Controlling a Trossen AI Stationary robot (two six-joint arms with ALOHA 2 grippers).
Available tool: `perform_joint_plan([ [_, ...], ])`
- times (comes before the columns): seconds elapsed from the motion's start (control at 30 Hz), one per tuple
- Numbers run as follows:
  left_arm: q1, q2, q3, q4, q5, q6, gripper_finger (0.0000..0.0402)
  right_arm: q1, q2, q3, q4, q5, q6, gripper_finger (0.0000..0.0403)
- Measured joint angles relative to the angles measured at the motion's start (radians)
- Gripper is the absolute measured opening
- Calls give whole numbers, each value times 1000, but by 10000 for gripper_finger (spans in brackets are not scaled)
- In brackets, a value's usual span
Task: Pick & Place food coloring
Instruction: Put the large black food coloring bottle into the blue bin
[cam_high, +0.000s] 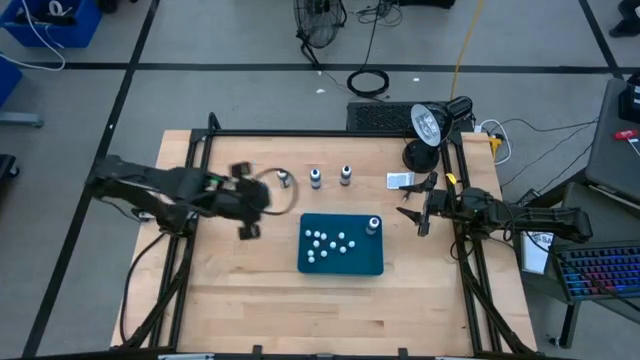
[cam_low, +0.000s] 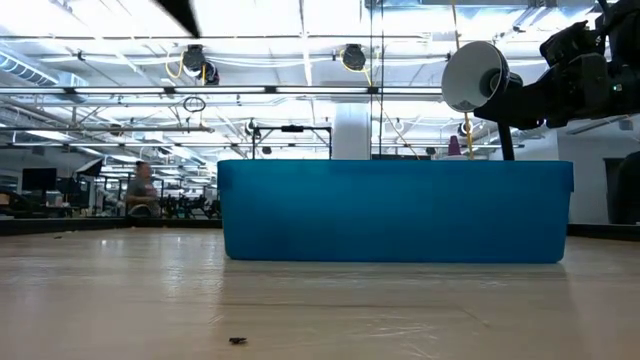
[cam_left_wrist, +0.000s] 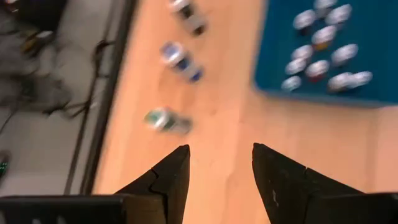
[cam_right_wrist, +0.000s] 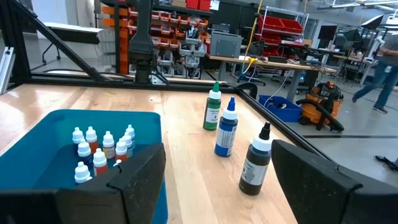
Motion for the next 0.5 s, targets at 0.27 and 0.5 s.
perform_joint_plan([
  [0.27, 2, -343, -494, 144, -196, -211, 175, 0, 0, 0, 0, 0, 0, 279],
  [0.5, 2, -522, -945, 856, -212, -24, 175, 0, 0, 0, 0, 0, 0, 279],
])
